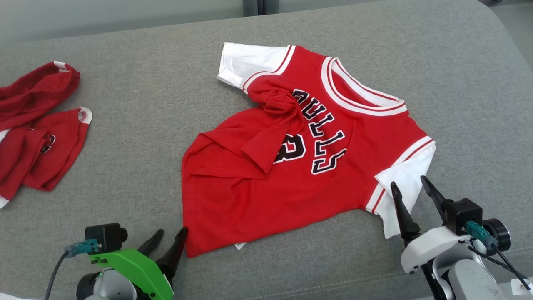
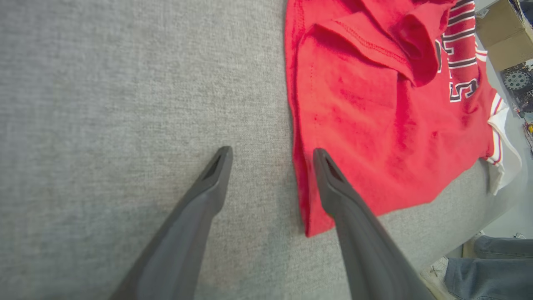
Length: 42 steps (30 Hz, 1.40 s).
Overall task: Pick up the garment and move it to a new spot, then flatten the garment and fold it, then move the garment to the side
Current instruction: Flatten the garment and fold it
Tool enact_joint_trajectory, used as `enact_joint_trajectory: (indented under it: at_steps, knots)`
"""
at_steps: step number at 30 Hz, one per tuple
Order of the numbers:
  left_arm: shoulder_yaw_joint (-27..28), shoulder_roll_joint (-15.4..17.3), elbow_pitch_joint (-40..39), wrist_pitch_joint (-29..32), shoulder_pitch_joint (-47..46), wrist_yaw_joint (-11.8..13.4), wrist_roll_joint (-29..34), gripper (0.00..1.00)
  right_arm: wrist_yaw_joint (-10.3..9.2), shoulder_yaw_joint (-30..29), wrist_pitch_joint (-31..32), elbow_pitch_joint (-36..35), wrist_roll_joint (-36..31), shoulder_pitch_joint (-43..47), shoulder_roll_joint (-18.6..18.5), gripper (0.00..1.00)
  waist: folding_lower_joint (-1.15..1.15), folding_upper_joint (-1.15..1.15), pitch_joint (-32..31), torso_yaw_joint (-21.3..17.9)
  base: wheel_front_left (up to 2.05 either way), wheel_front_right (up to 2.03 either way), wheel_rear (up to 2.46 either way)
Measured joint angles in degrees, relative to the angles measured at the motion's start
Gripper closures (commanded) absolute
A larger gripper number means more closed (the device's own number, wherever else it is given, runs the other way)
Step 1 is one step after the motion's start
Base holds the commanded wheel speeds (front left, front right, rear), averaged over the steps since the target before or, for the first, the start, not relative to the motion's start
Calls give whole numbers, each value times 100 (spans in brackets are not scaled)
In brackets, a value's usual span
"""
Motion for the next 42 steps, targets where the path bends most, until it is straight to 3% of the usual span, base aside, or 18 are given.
enact_joint_trajectory:
  at_steps: [7, 26, 27, 28, 29, 30, 31, 42]
  knots:
    - [-186, -177, -391, 236, 388, -41, -355, 0, 1, -10, 0, 103, 0, -1, 2, 0, 0, 0, -15, -21, 0, 0, 0]
    - [-196, -192, -742, 297, 464, 49, -297, 3, 51, 30, 0, 179, 1, -142, 24, 0, 0, 0, 78, -5, 0, 0, 0]
    - [-203, -193, -747, 298, 443, 49, -296, 11, 51, 25, 0, 183, 1, -142, 26, 0, 0, 0, 83, -14, 0, 0, 0]
    - [-203, -193, -757, 300, 426, 49, -285, 26, 51, 23, 0, 188, 1, -142, 26, 0, 0, 0, 88, -22, 0, 0, 0]
    - [-197, -193, -775, 301, 416, 70, -277, 53, 52, 31, 0, 197, 1, -143, 26, 0, 0, 0, 92, -33, 0, 0, 0]
    - [-192, -191, -801, 302, 415, 88, -274, 68, 52, 47, 0, 203, 1, -145, 31, 0, 0, 0, 97, -48, 0, 0, 0]
    - [-201, -191, -843, 303, 413, 93, -263, 99, 52, 53, 0, 204, 1, -146, 41, 0, 0, 0, 105, -66, 0, 0, 0]
    - [-479, -134, -1143, 606, -329, 69, 109, 100, 51, 15, 0, 247, 16, -150, 81, 0, 0, 0, 168, -144, 0, 0, 0]
